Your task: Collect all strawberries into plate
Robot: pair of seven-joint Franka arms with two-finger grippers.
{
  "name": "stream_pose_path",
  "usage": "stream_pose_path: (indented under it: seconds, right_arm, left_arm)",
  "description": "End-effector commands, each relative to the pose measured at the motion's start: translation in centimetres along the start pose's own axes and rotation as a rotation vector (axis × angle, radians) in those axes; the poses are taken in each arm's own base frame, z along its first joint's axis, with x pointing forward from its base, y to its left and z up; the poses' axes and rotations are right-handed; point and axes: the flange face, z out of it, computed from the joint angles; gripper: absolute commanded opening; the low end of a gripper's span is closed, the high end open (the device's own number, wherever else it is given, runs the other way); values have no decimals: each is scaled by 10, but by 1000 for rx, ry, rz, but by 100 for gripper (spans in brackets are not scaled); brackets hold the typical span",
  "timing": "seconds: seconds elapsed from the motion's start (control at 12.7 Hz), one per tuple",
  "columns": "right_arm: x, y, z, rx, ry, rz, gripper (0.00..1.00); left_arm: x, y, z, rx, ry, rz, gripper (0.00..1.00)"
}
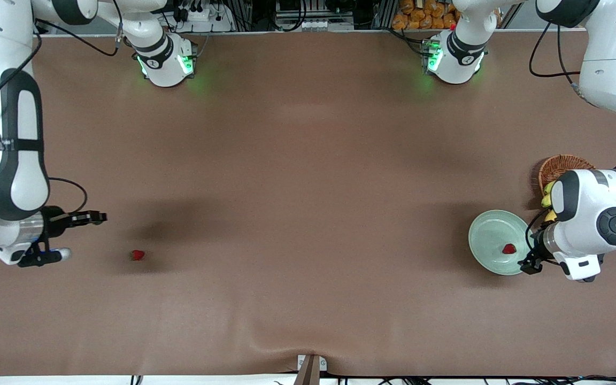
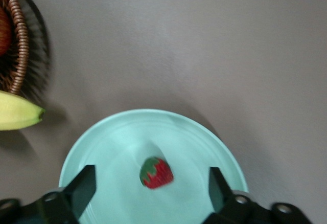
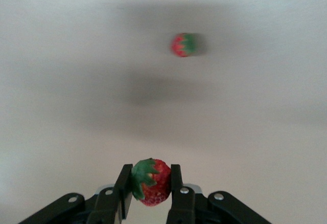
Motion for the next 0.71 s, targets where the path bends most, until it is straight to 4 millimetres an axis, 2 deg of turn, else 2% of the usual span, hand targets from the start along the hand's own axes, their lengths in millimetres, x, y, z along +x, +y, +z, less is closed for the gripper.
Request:
stream_pose_path:
  seconds: [0.0,0.39,0.47,0.63]
  right_arm:
    - [-2,-78,9,26,-23,144,0]
    - [-3,-223,46,77,-24,352,0]
    - [-3,-248,57,68,-5,391,0]
    - [-7,-311,86,60,43,469,0]
  left_arm:
    - [-8,2,-28,-27,12,11,100]
    - [-40,23,-49,-67,-2,67,100]
    - [-44,25,-56,-76,-1,74,100]
    - [-60,30,-69,-87,0,98,100]
